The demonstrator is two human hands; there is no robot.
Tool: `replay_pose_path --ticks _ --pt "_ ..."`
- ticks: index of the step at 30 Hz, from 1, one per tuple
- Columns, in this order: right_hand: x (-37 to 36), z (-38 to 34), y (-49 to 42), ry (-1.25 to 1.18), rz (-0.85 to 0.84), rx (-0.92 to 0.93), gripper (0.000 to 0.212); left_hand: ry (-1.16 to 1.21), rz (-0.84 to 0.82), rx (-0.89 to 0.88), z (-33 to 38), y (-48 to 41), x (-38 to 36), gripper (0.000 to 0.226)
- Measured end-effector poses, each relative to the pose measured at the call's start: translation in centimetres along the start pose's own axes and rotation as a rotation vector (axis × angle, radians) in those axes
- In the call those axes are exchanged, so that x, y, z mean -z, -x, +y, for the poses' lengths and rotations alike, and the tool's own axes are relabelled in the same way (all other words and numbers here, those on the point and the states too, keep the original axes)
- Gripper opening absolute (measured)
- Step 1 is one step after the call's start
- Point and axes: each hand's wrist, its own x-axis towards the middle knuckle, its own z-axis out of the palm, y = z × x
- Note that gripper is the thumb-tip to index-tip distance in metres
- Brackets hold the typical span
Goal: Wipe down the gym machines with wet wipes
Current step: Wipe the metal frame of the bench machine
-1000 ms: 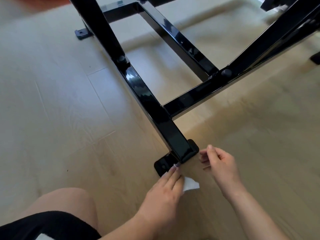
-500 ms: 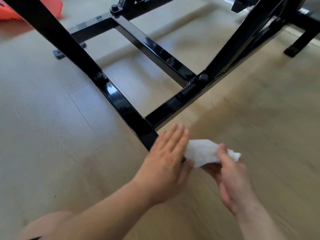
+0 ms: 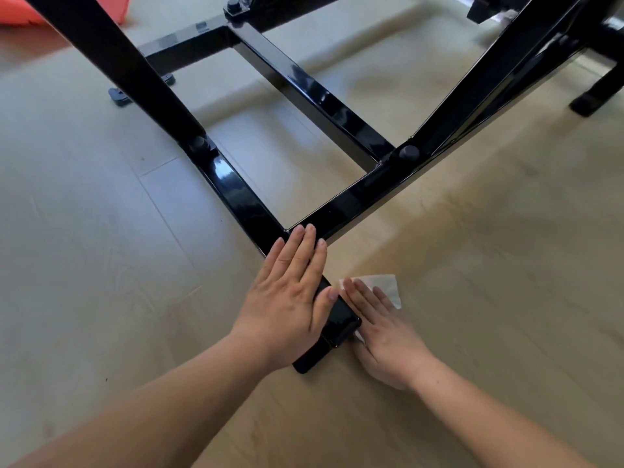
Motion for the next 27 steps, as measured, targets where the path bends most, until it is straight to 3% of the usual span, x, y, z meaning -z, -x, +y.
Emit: replay_pose_path --ticks 3,7,12,15,18,21,25,27 --pt "1.6 0.9 -0.7 -0.040 -0.070 0.002 0.076 0.005 0.030 0.009 0.0 0.1 -0.1 0.068" --pt "1.3 0.0 -2.1 -0.276 0.006 -0.118 0.076 0.022 0.061 -0.001 -0.1 0.1 -0.3 0.069" --pt "-0.6 2.3 1.4 -0.035 0.015 0.175 0.061 0.041 0.034 -0.002 0.0 0.1 -0.1 0.069" --pt "0.4 3.4 0.6 -0.013 -0.017 0.189 0.061 0.028 0.039 0.004 0.0 0.0 -0.1 0.069" --pt "0.5 0.8 -1.1 -0.326 0.002 0.016 0.057 0.026 -0.006 0.003 0.0 0.1 0.3 0.068" --pt "0.2 -2.1 0.3 -0.759 0.149 -0.120 0.050 0.032 -0.032 0.006 0.0 0.2 0.8 0.069" --pt "1.1 -2.9 4.1 -0.968 0.045 -0.254 0.049 0.022 -0.060 0.003 0.1 0.1 1.1 0.069" --pt "3.1 -2.6 4.2 -1.111 0.187 -0.430 0.044 0.022 -0.080 0.008 0.1 0.0 1.3 0.069"
